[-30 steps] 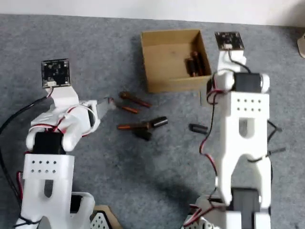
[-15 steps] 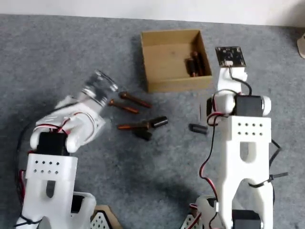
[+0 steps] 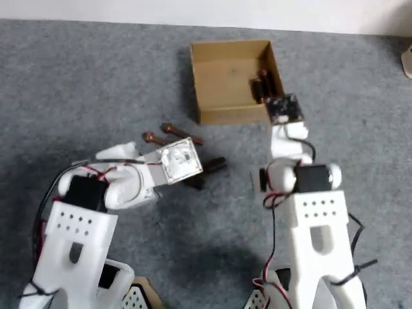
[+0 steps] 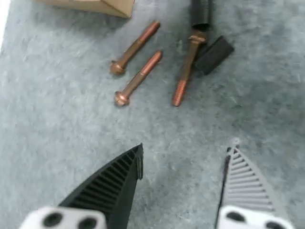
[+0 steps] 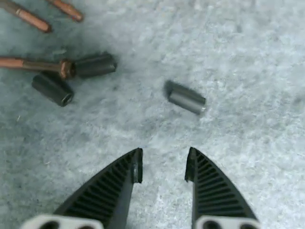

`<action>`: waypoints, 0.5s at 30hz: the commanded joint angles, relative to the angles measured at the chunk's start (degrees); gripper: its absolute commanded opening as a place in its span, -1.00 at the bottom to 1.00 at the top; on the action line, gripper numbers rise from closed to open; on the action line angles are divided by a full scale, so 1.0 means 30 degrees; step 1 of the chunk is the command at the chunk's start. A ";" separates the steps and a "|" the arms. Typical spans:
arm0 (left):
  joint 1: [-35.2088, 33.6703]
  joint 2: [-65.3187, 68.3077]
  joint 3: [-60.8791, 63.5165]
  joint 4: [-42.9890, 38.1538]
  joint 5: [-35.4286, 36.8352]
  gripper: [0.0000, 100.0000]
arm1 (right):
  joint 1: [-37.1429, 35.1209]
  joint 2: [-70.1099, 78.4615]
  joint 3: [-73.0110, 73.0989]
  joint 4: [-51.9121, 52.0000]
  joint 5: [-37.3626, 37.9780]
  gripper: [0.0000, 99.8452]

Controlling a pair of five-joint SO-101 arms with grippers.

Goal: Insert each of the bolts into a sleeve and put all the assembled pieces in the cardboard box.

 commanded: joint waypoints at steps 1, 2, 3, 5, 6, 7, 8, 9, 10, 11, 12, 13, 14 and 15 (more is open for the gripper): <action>0.0718 0.2564 -0.3150 0.1641 -0.0615 -0.48 | -0.0747 -0.1978 0.1480 -0.1451 0.0264 -0.70; 0.0747 0.3414 -0.3853 0.2110 -0.0762 -0.48 | -0.0923 -0.2476 0.2007 -0.1773 0.0264 -0.70; 0.0777 0.4117 -0.4440 0.2374 -0.0791 -0.49 | -0.1099 -0.2945 0.2564 -0.2125 0.0264 -0.70; 0.0982 0.5289 -0.5524 0.2930 -0.1143 -0.52 | -0.1363 -0.3912 0.3707 -0.2857 0.0264 -0.70; 0.1011 0.5641 -0.5993 0.3282 -0.1788 -0.53 | -0.1480 -0.4352 0.4264 -0.3209 0.0264 -0.70; 0.1011 0.6051 -0.6432 0.3604 -0.2286 -0.53 | -0.1538 -0.4850 0.4762 -0.3531 0.0264 -0.70; 0.1011 0.6344 -0.6813 0.3780 -0.2608 -0.53 | -0.1538 -0.5289 0.5260 -0.3824 0.0264 -0.70; 0.1011 0.6637 -0.7194 0.3956 -0.2930 -0.53 | -0.1538 -0.5700 0.5758 -0.4088 0.0264 -0.70; 0.0982 0.6960 -0.7575 0.3956 -0.3018 -0.53 | -0.1538 -0.6139 0.6198 -0.4352 0.0264 -0.70; 0.0982 0.7311 -0.7927 0.3956 -0.3077 -0.53 | -0.1538 -0.6549 0.6637 -0.4586 0.0264 -0.70; 0.0982 0.7722 -0.8278 0.3956 -0.3253 -0.53 | -0.1538 -0.6930 0.7048 -0.4821 0.0264 -0.70; 0.1011 0.8190 -0.8571 0.3985 -0.3429 -0.53 | -0.1538 -0.7282 0.7399 -0.4996 0.0264 -0.70; 0.1040 0.8689 -0.8835 0.3985 -0.3487 -0.52 | -0.1538 -0.7634 0.7722 -0.5201 0.0264 -0.70; 0.1040 0.9187 -0.9070 0.3985 -0.3575 -0.52 | -0.1538 -0.7927 0.8015 -0.5348 0.0264 -0.70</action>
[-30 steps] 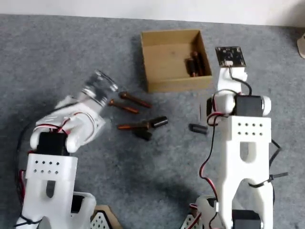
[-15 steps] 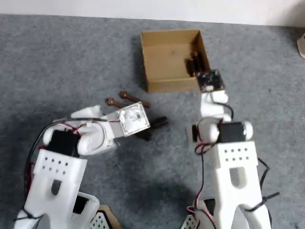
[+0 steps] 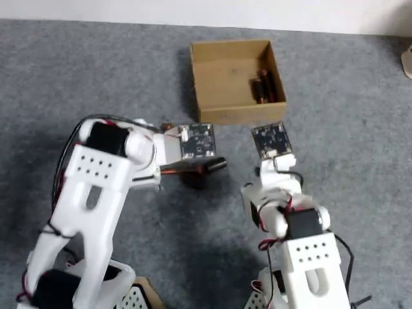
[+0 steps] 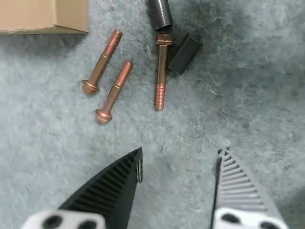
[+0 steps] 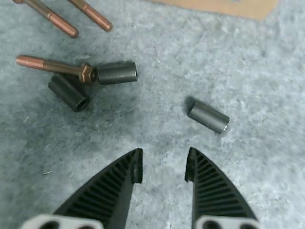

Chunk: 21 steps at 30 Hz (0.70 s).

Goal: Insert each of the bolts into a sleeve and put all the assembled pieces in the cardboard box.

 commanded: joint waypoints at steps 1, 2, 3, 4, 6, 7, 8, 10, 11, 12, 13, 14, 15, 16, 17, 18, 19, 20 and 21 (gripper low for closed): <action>0.0337 0.1392 -0.1744 0.0176 -0.0440 -0.52 | -0.0103 -0.1363 0.0601 -0.0982 0.0264 -0.70; 0.0337 0.1832 -0.1978 0.0147 -0.0469 -0.52 | -0.0103 -0.1597 0.0894 -0.1158 0.0264 -0.70; 0.0366 0.2300 -0.2212 0.0088 -0.0469 -0.52 | -0.0103 -0.1802 0.1216 -0.1392 0.0264 -0.70; 0.0484 0.2740 -0.2447 0.0059 -0.0498 -0.52 | -0.0103 -0.1978 0.1597 -0.1744 0.0264 -0.70; 0.1011 0.3560 -0.2828 0.0059 -0.0498 -0.52 | -0.0103 -0.2300 0.2330 -0.2447 0.0264 -0.70; 0.1275 0.3853 -0.2916 0.0059 -0.0498 -0.52 | -0.0073 -0.2447 0.2652 -0.2799 0.0293 -0.70; 0.1597 0.4117 -0.3004 0.0029 -0.0498 -0.53 | -0.0044 -0.2564 0.2945 -0.3062 0.0293 -0.70; 0.2095 0.4674 -0.3179 0.0000 -0.0498 -0.53 | -0.0103 -0.2740 0.3297 -0.3326 0.0879 -0.70; 0.2300 0.4908 -0.3238 -0.0234 -0.0498 -0.53 | -0.0132 -0.2828 0.3473 -0.3414 0.1114 -0.70; 0.2476 0.5114 -0.3238 -0.0674 -0.0498 -0.53 | -0.0132 -0.2886 0.3619 -0.3560 0.1231 -0.70; 0.2564 0.5377 -0.3238 -0.0996 -0.0469 -0.53 | -0.0132 -0.2945 0.3736 -0.3678 0.1289 -0.70; 0.2652 0.5641 -0.3150 -0.1289 -0.0469 -0.53 | -0.0132 -0.3004 0.3853 -0.3766 0.1319 -0.70; 0.2740 0.5905 -0.3033 -0.1582 -0.0469 -0.53 | -0.0132 -0.3033 0.3971 -0.3883 0.1319 -0.70; 0.2886 0.6227 -0.2857 -0.1905 -0.0469 -0.53 | -0.0103 -0.3121 0.4117 -0.3941 0.1319 -0.70; 0.3092 0.6549 -0.2593 -0.2227 -0.0469 -0.53 | -0.0103 -0.3209 0.4234 -0.4088 0.1319 -0.70; 0.3209 0.6784 -0.2359 -0.2696 -0.0469 -0.53 | -0.0103 -0.3326 0.4440 -0.4440 0.1319 -0.70; 0.3297 0.7018 -0.2154 -0.3106 -0.0469 -0.53 | -0.0044 -0.3443 0.4791 -0.4879 0.1319 -0.70; 0.3355 0.7223 -0.2007 -0.3458 -0.0469 -0.53 | 0.0015 -0.3590 0.5231 -0.5612 0.1319 -0.70; 0.3385 0.7370 -0.1890 -0.3722 -0.0469 -0.53 | 0.0015 -0.3736 0.5875 -0.6403 0.1319 -0.70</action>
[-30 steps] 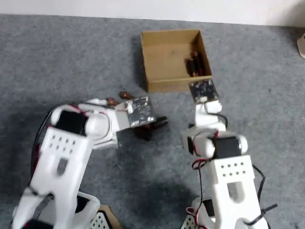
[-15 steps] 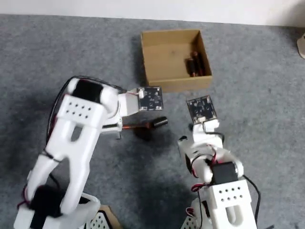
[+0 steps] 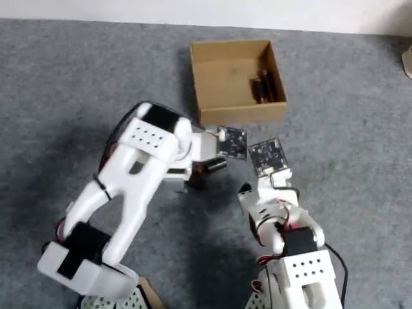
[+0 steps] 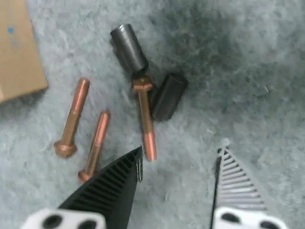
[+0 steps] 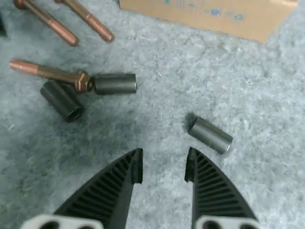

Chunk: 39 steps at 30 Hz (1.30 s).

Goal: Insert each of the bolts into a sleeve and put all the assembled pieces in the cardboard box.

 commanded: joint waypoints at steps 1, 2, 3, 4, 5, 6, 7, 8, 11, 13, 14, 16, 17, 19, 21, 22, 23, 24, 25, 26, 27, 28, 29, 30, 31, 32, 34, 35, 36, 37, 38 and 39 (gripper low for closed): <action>0.0396 0.0249 -0.0073 -0.1114 -0.0234 -0.53 | 0.0015 -0.0689 0.1421 -0.2681 0.0264 -0.70; 0.0396 0.0396 -0.0132 -0.1231 -0.0234 -0.53 | -0.0015 -0.0923 0.2212 -0.3619 0.0264 -0.70; 0.0396 0.0542 -0.0190 -0.1436 -0.0234 -0.53 | -0.0015 -0.1187 0.2974 -0.4557 0.0264 -0.70; 0.0396 0.0689 -0.0220 -0.1582 -0.0234 -0.53 | 0.0015 -0.1480 0.3648 -0.5319 0.0264 -0.70; 0.0396 0.0806 -0.0249 -0.1641 -0.0234 -0.53 | 0.0015 -0.1802 0.4176 -0.5758 0.0264 -0.70; 0.0425 0.0923 -0.0249 -0.1670 -0.0234 -0.53 | 0.0015 -0.2183 0.4645 -0.5846 0.0176 -0.70; 0.0571 0.1011 -0.0249 -0.1670 -0.0234 -0.53 | 0.0015 -0.2535 0.5055 -0.5875 0.0147 -0.70; 0.0777 0.1158 -0.0220 -0.1670 -0.0234 -0.53 | -0.0015 -0.2945 0.5377 -0.5875 0.0147 -0.70; 0.1275 0.1568 -0.0190 -0.1612 -0.0234 -0.53 | -0.0103 -0.4176 0.6051 -0.5905 0.0205 -0.70; 0.1626 0.1861 -0.0249 -0.1700 -0.0234 -0.53 | -0.0103 -0.4938 0.6462 -0.5846 0.0264 -0.70; 0.1802 0.1978 -0.0278 -0.1729 -0.0234 -0.53 | -0.0103 -0.5289 0.6696 -0.5846 0.0264 -0.70; 0.2066 0.2242 -0.0366 -0.2139 -0.0234 -0.53 | -0.0132 -0.5788 0.7106 -0.5846 0.0264 -0.70; 0.2183 0.2388 -0.0337 -0.2462 -0.0234 -0.53 | -0.0132 -0.5993 0.7253 -0.5846 0.0264 -0.70; 0.2212 0.2681 -0.0366 -0.3077 -0.0234 -0.53 | -0.0132 -0.6198 0.7370 -0.5846 0.0264 -0.70; 0.2066 0.2945 -0.0454 -0.3546 -0.0234 -0.53 | -0.0132 -0.6227 0.7370 -0.5846 0.0264 -0.70; 0.1919 0.3033 -0.0454 -0.3839 -0.0234 -0.53 | -0.0132 -0.6227 0.7370 -0.5846 0.0264 -0.70; 0.1714 0.3092 -0.0454 -0.4044 -0.0234 -0.53 | -0.0132 -0.6227 0.7370 -0.5846 0.0264 -0.70; 0.1538 0.3121 -0.0454 -0.4220 -0.0234 -0.53 | -0.0132 -0.6227 0.7370 -0.5846 0.0264 -0.70; 0.1363 0.3062 -0.0454 -0.4337 -0.0234 -0.53 | -0.0132 -0.6227 0.7370 -0.5846 0.0264 -0.70; 0.1070 0.2974 -0.0454 -0.4454 -0.0234 -0.53 | -0.0132 -0.6227 0.7370 -0.5846 0.0264 -0.70; 0.0806 0.2945 -0.0484 -0.4630 -0.0234 -0.53 | -0.0161 -0.6227 0.7370 -0.5846 0.0264 -0.70; 0.0571 0.2945 -0.0484 -0.4923 -0.0234 -0.53 | -0.0308 -0.6227 0.7370 -0.5846 0.0293 -0.70; 0.0337 0.2945 -0.0484 -0.5187 -0.0234 -0.53 | -0.0542 -0.6227 0.7370 -0.5846 0.0293 -0.70; 0.0161 0.2945 -0.0484 -0.5509 -0.0264 -0.53 | -0.0747 -0.6227 0.7370 -0.5817 0.0293 -0.70; -0.0015 0.3004 -0.0366 -0.5919 -0.0264 -0.53 | -0.0835 -0.6227 0.7370 -0.5700 0.0469 -0.70; -0.0103 0.3092 -0.0278 -0.6330 -0.0264 -0.53 | -0.0864 -0.6227 0.7370 -0.5465 0.0821 -0.70; -0.0161 0.3150 -0.0278 -0.6799 -0.0264 -0.53 | -0.0864 -0.6344 0.7370 -0.5201 0.1084 -0.70; -0.0278 0.3150 -0.0278 -0.6916 -0.0264 -0.52 | -0.0864 -0.6344 0.7370 -0.5201 0.1084 -0.70; -0.0278 0.3150 -0.0278 -0.7004 -0.0264 -0.52 | -0.0864 -0.6344 0.7370 -0.5201 0.1084 -0.70; -0.0249 0.3150 -0.0278 -0.7004 -0.0410 -0.52 | -0.0864 -0.6344 0.7370 -0.5201 0.1084 -0.70; -0.0190 0.3150 -0.0278 -0.7004 -0.0645 -0.52 | -0.0864 -0.6344 0.7370 -0.5201 0.1114 -0.70; -0.0161 0.3150 -0.0278 -0.7004 -0.0791 -0.52 | -0.0864 -0.6344 0.7370 -0.5201 0.1114 -0.70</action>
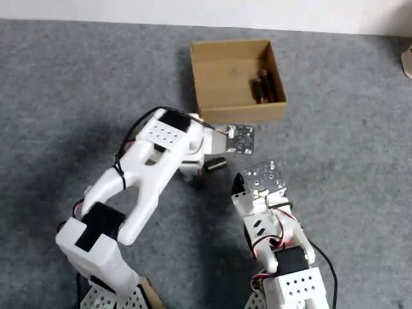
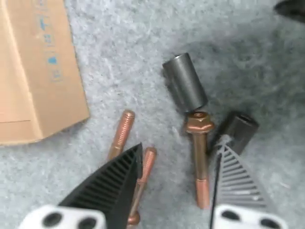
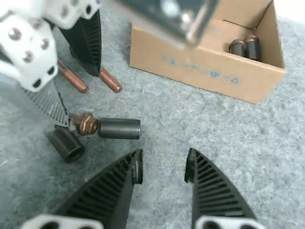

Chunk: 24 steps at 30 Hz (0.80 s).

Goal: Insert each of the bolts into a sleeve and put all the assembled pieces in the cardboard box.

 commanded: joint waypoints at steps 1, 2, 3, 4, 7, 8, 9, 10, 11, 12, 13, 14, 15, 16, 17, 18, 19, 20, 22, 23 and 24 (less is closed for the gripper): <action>-0.0132 -0.0132 -0.0337 -0.0322 -0.0469 -0.52 | -0.0190 -0.0249 0.1245 0.0073 0.0322 -0.70; -0.0132 -0.0103 -0.0308 -0.0322 -0.0469 -0.52 | -0.0190 -0.0249 0.1245 0.0073 0.0322 -0.70; -0.0132 0.0015 -0.0190 -0.0322 -0.0469 -0.52 | -0.0190 -0.0249 0.1245 0.0073 0.0322 -0.70; -0.0132 0.0220 -0.0190 -0.0322 -0.0469 -0.52 | -0.0190 -0.0249 0.1245 0.0073 0.0322 -0.70; -0.0161 0.1040 -0.0161 -0.0527 -0.0440 -0.53 | -0.0190 -0.0249 0.1245 0.0073 0.0322 -0.70; -0.0161 0.1304 -0.0132 -0.0791 -0.0410 -0.53 | -0.0190 -0.0249 0.1245 0.0073 0.0322 -0.70; -0.0161 0.1538 -0.0161 -0.0938 -0.0410 -0.53 | -0.0190 -0.0249 0.1245 0.0073 0.0322 -0.70; -0.0161 0.1744 -0.0220 -0.0967 -0.0410 -0.53 | -0.0190 -0.0249 0.1245 0.0073 0.0322 -0.70; -0.0161 0.1890 -0.0220 -0.0996 -0.0293 -0.53 | -0.0190 -0.0249 0.1245 0.0073 0.0322 -0.70; -0.0161 0.2007 -0.0249 -0.1026 -0.0059 -0.53 | -0.0190 -0.0249 0.1245 0.0073 0.0322 -0.70; -0.0161 0.2066 -0.0249 -0.1026 0.0000 -0.53 | -0.0190 -0.0249 0.1245 0.0073 0.0322 -0.70; -0.0161 0.2125 -0.0249 -0.1026 -0.0029 -0.53 | -0.0190 -0.0249 0.1245 0.0073 0.0322 -0.70; -0.0161 0.2154 -0.0249 -0.1026 -0.0029 -0.53 | -0.0190 -0.0249 0.1245 0.0073 0.0322 -0.70; -0.0161 0.2154 -0.0220 -0.1026 0.0000 -0.53 | -0.0190 -0.0249 0.1245 0.0073 0.0322 -0.70; -0.0161 0.2154 -0.0132 -0.1026 0.0059 -0.53 | -0.0190 -0.0249 0.1245 0.0073 0.0322 -0.70; -0.0161 0.2154 -0.0073 -0.0967 0.0088 -0.53 | -0.0190 -0.0249 0.1245 0.0073 0.0322 -0.70; -0.0161 0.2154 -0.0044 -0.0908 0.0117 -0.53 | -0.0190 -0.0249 0.1245 0.0073 0.0322 -0.70; -0.0132 0.2154 -0.0044 -0.0908 0.0147 -0.53 | -0.0190 -0.0249 0.1245 0.0073 0.0322 -0.70; -0.0132 0.2154 -0.0015 -0.0879 0.0762 -0.53 | -0.0190 -0.0249 0.1245 0.0073 0.0322 -0.70; -0.0103 0.2183 -0.0015 -0.0879 0.1172 -0.53 | -0.0190 -0.0249 0.1245 0.0073 0.0322 -0.70; 0.0015 0.2183 -0.0015 -0.0879 0.1495 -0.53 | -0.0190 -0.0249 0.1245 0.0073 0.0322 -0.70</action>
